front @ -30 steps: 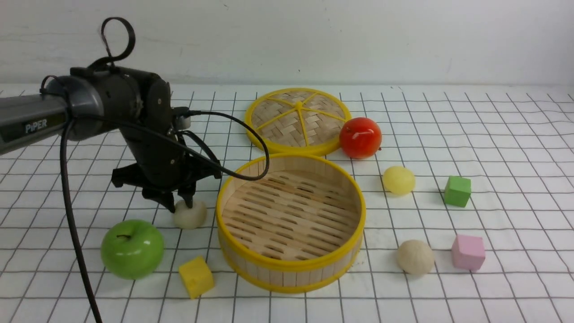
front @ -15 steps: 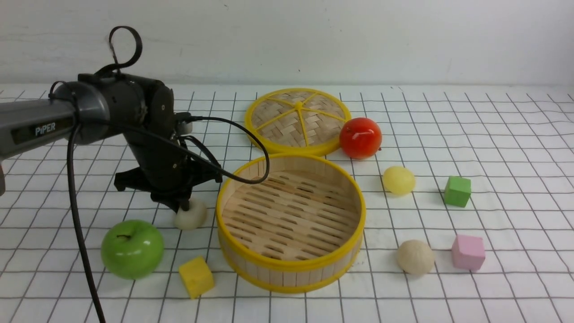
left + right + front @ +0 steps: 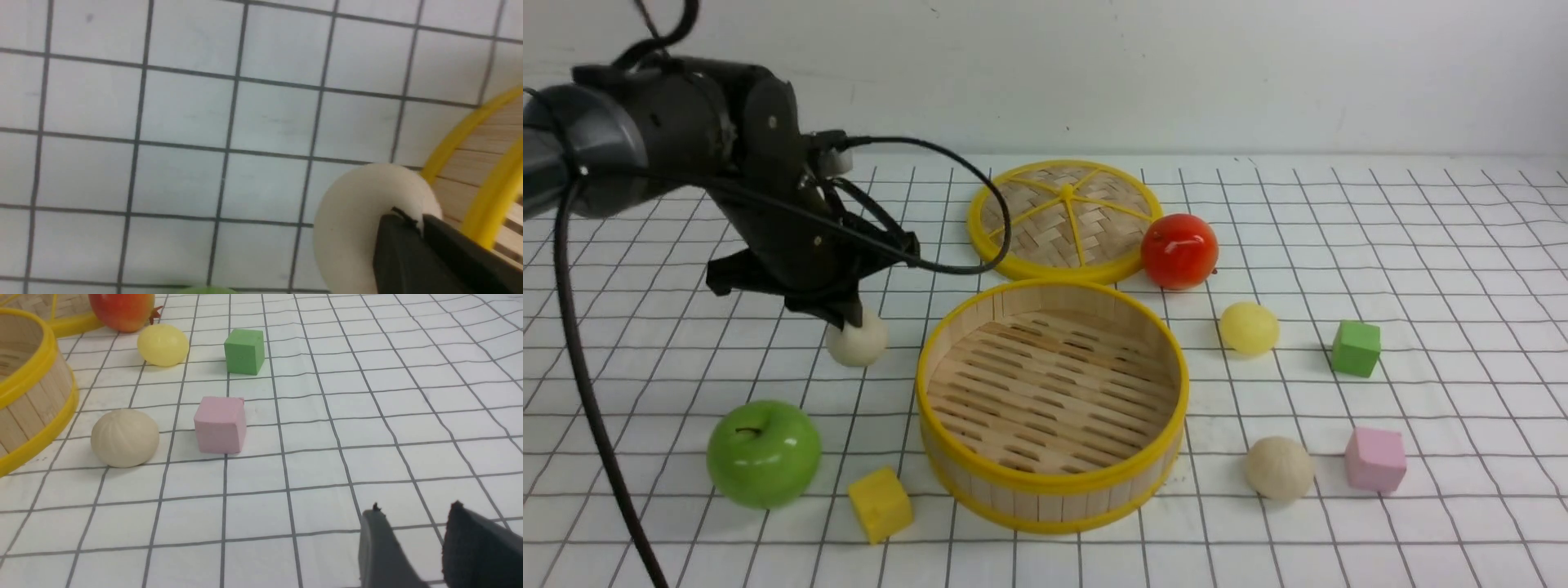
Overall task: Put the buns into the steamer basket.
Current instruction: Use the left arm to put the steamed stuffed bun into the steamer, then use the right arm to grab a steamed stuffed bun
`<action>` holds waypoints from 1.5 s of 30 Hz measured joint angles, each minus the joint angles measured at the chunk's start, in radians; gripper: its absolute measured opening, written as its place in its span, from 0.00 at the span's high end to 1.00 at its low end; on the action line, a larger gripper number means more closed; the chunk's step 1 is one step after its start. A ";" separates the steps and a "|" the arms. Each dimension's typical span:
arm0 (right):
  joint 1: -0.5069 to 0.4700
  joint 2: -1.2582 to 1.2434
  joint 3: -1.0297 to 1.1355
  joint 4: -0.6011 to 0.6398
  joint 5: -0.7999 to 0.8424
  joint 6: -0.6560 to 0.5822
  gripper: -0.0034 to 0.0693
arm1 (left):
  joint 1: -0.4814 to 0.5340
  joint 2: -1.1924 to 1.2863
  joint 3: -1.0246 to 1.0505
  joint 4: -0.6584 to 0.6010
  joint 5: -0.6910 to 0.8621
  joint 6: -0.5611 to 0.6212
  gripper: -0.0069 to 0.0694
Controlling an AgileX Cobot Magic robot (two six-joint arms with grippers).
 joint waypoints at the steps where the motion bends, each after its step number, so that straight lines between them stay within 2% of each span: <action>1: 0.000 0.000 0.000 0.000 0.000 0.000 0.62 | 0.000 -0.014 0.000 -0.036 0.009 0.015 0.92; 5: 0.000 0.000 0.000 0.000 0.000 0.000 0.62 | -0.012 -0.029 0.000 -0.217 0.023 0.117 0.92; 6: 0.000 0.000 0.000 0.000 0.000 0.000 0.62 | -0.013 -0.029 0.000 -0.225 0.023 0.130 0.92; 9: 0.000 0.000 0.000 0.000 0.000 0.000 0.62 | -0.064 -0.007 0.000 -0.331 0.001 0.227 0.92; 15: 0.000 0.000 0.000 0.000 0.000 0.000 0.62 | -0.120 0.062 0.000 -0.336 -0.064 0.265 0.91; 21: 0.000 0.000 0.000 0.000 0.000 0.000 0.62 | -0.130 0.130 0.003 -0.328 -0.074 0.261 0.78; 23: 0.000 0.000 0.000 0.000 0.000 0.000 0.62 | -0.130 0.126 0.003 -0.318 -0.074 0.252 0.70; 24: 0.000 0.000 0.000 0.000 0.000 0.000 0.62 | -0.130 0.117 0.003 -0.305 -0.073 0.246 0.62; 25: 0.000 0.000 0.000 0.000 0.000 0.000 0.62 | -0.130 0.115 0.003 -0.303 -0.071 0.244 0.61; 26: 0.000 0.000 0.000 0.000 0.000 0.000 0.62 | -0.130 0.096 0.003 -0.285 -0.059 0.235 0.52; 28: 0.000 0.000 0.000 0.000 0.000 0.000 0.62 | -0.130 0.073 0.003 -0.272 -0.046 0.230 0.45; 29: 0.000 0.000 0.000 0.000 0.000 0.000 0.62 | -0.130 0.029 0.003 -0.241 -0.011 0.222 0.37; 33: 0.000 0.000 0.000 0.000 0.000 0.000 0.62 | -0.130 -0.125 0.003 -0.162 0.095 0.207 0.25; 40: 0.000 0.000 0.000 0.000 0.000 0.000 0.62 | -0.130 -0.444 0.003 -0.001 0.315 0.112 0.24; 45: 0.000 0.000 0.000 0.000 0.000 0.000 0.62 | -0.130 -0.709 0.059 0.064 0.367 0.054 0.34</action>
